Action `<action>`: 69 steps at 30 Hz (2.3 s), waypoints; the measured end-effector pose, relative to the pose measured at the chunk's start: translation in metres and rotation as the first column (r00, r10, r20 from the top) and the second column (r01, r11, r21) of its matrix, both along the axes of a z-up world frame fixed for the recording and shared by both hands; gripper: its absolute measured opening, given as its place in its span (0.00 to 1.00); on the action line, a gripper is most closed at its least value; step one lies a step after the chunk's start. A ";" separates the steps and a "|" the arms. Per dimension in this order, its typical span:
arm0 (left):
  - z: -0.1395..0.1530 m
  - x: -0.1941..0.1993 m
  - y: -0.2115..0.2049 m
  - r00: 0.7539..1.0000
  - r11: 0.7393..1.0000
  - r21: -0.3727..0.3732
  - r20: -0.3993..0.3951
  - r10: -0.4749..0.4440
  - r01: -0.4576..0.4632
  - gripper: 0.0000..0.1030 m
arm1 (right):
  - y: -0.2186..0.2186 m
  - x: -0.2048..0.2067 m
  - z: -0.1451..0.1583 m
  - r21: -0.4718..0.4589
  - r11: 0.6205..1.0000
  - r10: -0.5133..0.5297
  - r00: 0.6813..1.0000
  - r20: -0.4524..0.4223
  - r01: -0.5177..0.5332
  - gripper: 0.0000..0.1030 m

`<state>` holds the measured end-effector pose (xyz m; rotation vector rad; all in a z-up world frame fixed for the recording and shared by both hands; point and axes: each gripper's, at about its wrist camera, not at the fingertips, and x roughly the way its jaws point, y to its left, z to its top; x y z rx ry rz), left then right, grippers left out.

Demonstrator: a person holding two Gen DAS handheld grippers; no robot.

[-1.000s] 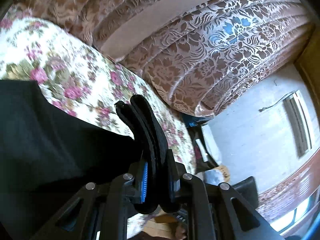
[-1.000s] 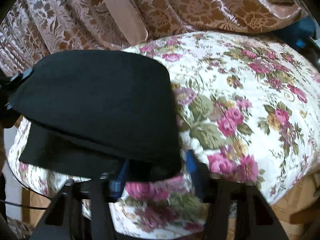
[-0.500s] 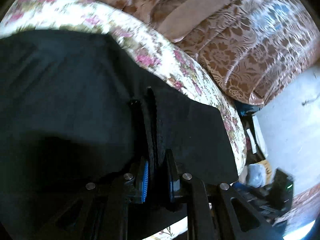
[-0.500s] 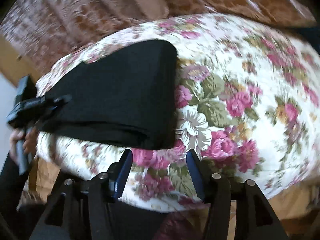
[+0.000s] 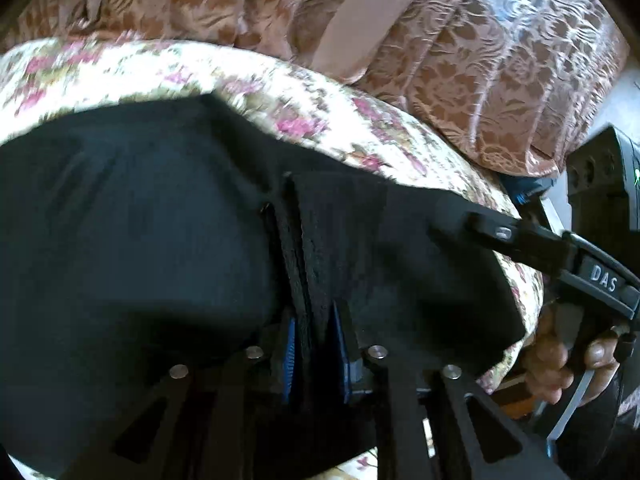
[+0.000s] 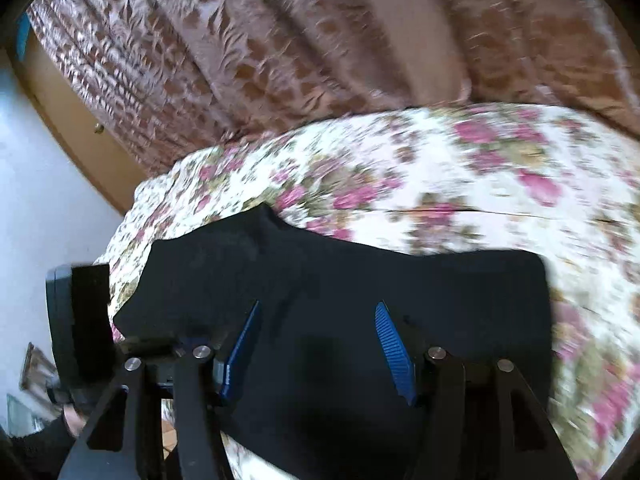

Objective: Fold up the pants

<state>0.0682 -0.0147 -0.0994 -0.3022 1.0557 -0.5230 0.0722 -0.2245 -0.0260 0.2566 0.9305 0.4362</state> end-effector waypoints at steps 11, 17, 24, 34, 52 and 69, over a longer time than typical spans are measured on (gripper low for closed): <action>0.018 -0.012 0.018 0.995 0.995 0.030 0.032 0.095 -0.096 0.31 | 0.038 0.020 -0.052 -0.096 0.993 0.060 0.998 -0.034 -0.063 0.57; 0.038 -0.030 0.051 0.967 0.954 0.170 0.112 0.230 -0.247 0.31 | 0.046 0.008 -0.030 -0.141 0.989 0.040 0.999 0.014 -0.038 0.57; 0.043 -0.042 0.086 0.939 0.914 0.220 0.121 0.321 -0.341 0.31 | 0.078 -0.024 -0.020 -0.137 0.983 0.133 0.990 0.045 -0.126 0.30; 0.029 -0.066 0.180 0.877 0.877 -0.020 -0.041 0.479 -0.480 0.33 | 0.105 -0.026 -0.043 -0.210 0.966 0.159 0.987 0.017 -0.152 0.27; -0.047 -0.107 0.308 0.586 0.466 -0.361 -0.412 0.697 -0.808 0.46 | 0.097 -0.030 -0.045 -0.129 0.980 0.154 0.988 0.033 -0.148 0.34; 0.027 -0.070 0.255 0.701 0.670 -0.257 -0.045 0.711 -0.696 0.16 | 0.116 -0.040 -0.042 -0.163 0.963 0.230 0.971 0.070 -0.217 0.74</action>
